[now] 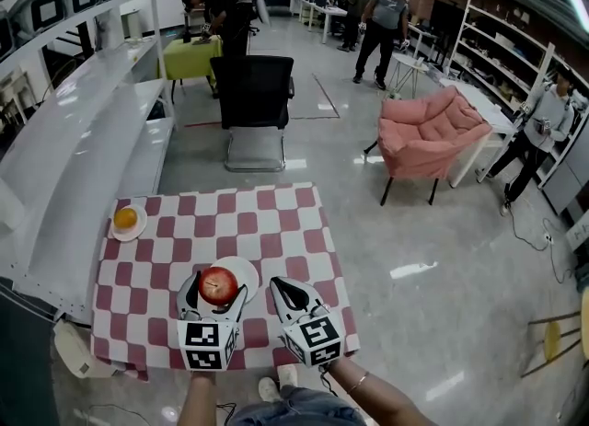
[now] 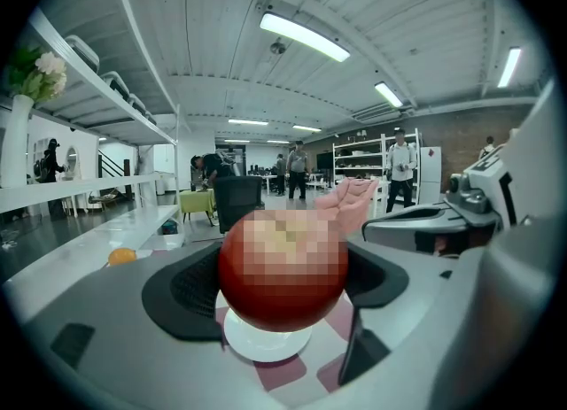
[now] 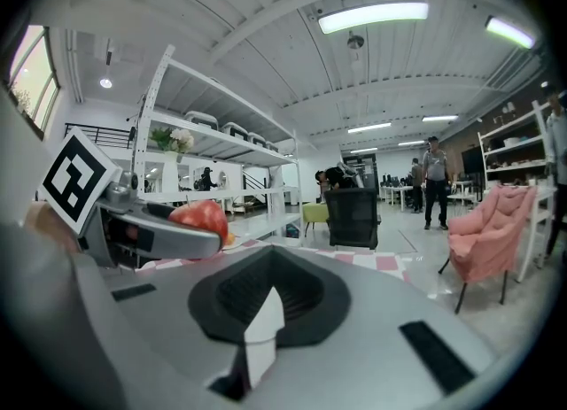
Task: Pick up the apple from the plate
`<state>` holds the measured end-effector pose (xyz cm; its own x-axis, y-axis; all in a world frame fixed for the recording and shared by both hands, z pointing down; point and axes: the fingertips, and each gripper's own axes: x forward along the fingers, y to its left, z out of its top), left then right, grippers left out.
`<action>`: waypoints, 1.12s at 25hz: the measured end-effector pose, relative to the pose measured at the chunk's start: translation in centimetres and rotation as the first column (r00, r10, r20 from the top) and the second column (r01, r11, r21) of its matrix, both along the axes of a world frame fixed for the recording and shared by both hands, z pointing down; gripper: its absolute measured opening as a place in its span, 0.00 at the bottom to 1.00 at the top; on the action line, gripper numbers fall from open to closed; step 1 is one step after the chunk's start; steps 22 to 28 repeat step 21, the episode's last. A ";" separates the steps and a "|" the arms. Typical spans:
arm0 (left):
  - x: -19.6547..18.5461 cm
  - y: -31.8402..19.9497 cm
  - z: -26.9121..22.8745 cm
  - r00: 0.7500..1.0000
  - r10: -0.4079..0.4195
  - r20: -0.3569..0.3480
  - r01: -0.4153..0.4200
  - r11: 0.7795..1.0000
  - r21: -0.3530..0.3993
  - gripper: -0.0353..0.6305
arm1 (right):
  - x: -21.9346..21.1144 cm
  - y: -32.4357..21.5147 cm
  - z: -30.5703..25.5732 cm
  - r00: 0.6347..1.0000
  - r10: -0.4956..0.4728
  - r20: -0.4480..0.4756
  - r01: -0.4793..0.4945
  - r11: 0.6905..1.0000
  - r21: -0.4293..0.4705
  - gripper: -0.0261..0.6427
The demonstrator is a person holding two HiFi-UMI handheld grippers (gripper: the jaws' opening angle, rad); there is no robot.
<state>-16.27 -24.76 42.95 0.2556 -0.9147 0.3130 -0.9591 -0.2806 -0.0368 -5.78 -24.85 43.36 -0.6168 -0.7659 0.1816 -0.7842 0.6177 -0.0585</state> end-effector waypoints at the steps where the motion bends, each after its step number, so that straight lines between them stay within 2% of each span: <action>1: 0.0 0.2 -0.1 1.000 0.002 -0.001 -0.002 1.000 0.000 0.66 | 0.0 0.1 -0.1 1.000 0.000 0.001 0.000 1.000 0.001 0.05; 28: -0.8 2.0 -0.7 1.000 0.004 -0.015 -0.004 1.000 0.013 0.66 | -0.3 1.6 -0.5 1.000 0.004 -0.009 -0.004 1.000 0.024 0.05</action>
